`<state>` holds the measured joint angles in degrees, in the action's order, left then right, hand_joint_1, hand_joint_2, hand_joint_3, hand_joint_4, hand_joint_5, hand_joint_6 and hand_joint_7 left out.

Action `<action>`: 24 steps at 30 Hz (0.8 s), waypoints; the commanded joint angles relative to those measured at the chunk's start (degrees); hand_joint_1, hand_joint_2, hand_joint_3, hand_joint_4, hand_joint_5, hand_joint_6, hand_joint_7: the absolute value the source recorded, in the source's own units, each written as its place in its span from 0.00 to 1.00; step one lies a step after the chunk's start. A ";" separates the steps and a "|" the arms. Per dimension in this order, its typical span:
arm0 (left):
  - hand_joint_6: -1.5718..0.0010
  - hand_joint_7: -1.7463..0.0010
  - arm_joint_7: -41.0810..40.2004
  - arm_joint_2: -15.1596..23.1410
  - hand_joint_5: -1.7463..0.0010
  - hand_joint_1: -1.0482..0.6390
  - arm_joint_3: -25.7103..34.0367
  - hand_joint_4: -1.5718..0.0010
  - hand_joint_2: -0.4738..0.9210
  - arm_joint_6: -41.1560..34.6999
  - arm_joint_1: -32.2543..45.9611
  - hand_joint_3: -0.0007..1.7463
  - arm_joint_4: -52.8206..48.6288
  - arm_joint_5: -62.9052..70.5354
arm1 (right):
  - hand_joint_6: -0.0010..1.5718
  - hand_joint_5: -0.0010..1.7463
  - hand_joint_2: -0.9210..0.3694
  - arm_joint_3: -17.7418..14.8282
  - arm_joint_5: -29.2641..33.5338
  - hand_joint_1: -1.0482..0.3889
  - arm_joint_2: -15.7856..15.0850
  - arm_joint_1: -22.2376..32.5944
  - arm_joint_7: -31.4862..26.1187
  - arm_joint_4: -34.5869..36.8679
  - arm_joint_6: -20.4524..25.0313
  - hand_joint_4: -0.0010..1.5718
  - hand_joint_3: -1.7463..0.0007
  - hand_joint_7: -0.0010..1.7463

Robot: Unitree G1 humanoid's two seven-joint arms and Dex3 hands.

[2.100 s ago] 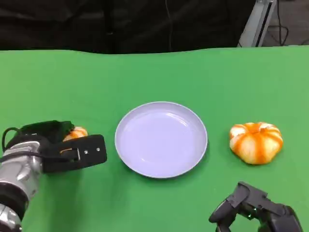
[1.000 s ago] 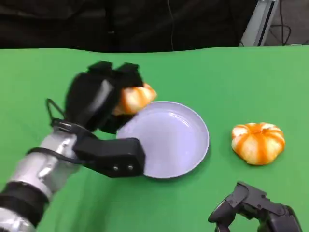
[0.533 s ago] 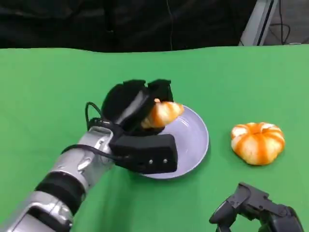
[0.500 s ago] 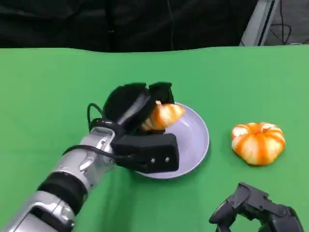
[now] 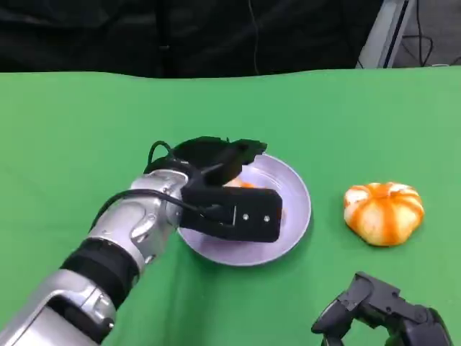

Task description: Grasp the bread from the table and place it into the plate.

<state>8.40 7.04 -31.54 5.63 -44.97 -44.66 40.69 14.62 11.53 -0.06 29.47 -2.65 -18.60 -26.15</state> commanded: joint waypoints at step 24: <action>0.63 0.92 0.70 6.93 0.71 0.39 23.81 0.66 1.00 8.77 33.07 0.07 44.57 -26.76 | 0.49 0.92 0.43 0.12 -0.01 0.67 -0.05 0.33 -0.71 0.34 -0.69 0.44 0.27 0.76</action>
<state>9.49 13.67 -8.58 13.82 -12.12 -1.01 14.52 14.89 11.61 0.11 29.52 -3.08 -18.34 -26.32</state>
